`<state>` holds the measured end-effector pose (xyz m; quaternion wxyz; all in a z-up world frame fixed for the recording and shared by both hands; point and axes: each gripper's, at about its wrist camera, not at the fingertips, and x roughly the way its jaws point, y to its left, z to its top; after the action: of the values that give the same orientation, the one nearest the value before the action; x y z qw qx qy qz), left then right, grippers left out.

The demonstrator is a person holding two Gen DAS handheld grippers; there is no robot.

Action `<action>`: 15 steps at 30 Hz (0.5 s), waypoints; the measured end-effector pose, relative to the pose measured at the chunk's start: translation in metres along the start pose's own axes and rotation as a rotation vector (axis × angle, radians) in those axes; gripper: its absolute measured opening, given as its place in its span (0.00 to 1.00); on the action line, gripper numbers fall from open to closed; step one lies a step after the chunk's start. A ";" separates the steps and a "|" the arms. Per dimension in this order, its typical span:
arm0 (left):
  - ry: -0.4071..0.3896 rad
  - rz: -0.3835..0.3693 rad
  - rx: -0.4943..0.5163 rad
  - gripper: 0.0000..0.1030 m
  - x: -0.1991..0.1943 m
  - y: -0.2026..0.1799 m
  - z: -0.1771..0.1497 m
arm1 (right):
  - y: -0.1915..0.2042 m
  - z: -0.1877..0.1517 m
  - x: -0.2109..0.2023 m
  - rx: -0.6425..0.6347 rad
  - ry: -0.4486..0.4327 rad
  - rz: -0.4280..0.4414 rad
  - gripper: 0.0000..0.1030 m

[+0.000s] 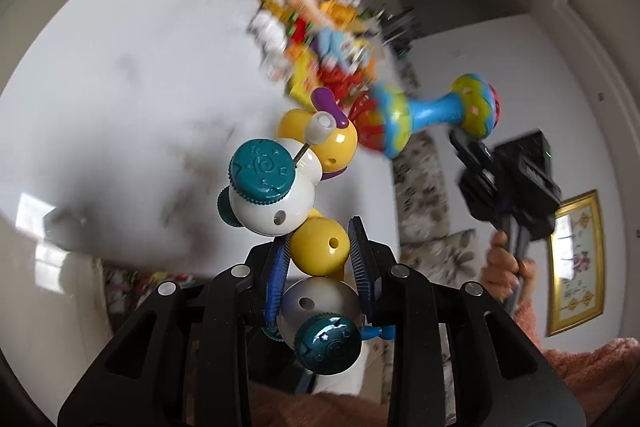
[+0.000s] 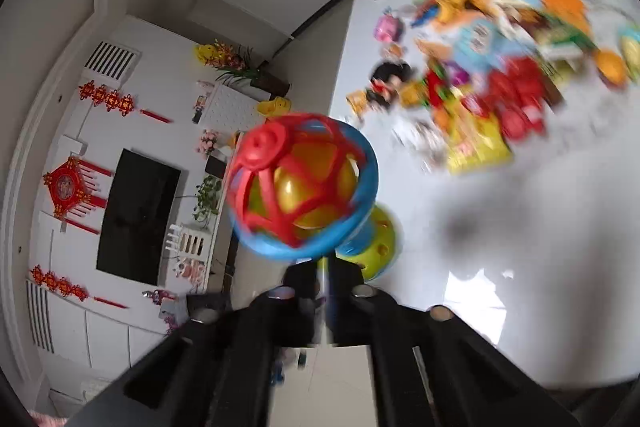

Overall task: Collect trash
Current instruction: 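Carry the bead toy and rattle into the cardboard box, opening both grippers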

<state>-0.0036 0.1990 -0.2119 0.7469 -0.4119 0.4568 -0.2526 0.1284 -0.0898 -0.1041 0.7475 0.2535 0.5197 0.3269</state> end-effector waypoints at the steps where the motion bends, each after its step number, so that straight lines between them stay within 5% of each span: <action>1: 0.014 0.035 0.009 0.28 0.009 -0.001 -0.004 | -0.010 -0.006 -0.001 0.001 -0.005 -0.050 0.03; 2: 0.027 0.052 0.007 0.28 0.017 0.000 -0.006 | -0.025 -0.011 0.001 0.034 -0.006 -0.086 0.10; 3: 0.043 0.078 0.010 0.28 0.034 -0.002 -0.008 | -0.042 -0.015 0.009 0.078 0.012 -0.098 0.32; 8: 0.072 0.119 0.058 0.28 0.081 -0.019 -0.015 | -0.114 -0.039 0.059 0.148 0.068 -0.273 0.31; 10: 0.062 0.111 0.058 0.28 0.079 -0.024 -0.016 | -0.123 -0.040 0.060 0.172 0.044 -0.236 0.34; 12: 0.051 0.108 0.060 0.28 0.067 -0.030 -0.023 | -0.119 -0.025 0.050 0.162 -0.023 -0.248 0.60; 14: 0.033 0.114 0.070 0.28 0.062 -0.034 -0.021 | -0.113 -0.003 0.040 0.162 -0.086 -0.259 0.75; 15: 0.028 0.111 0.070 0.28 0.058 -0.037 -0.023 | -0.112 0.010 0.040 0.165 -0.094 -0.274 0.74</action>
<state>0.0021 0.1268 -0.2139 0.7673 -0.3559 0.4802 -0.2322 0.1730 -0.1337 -0.2062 0.7851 0.2560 0.5391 0.1659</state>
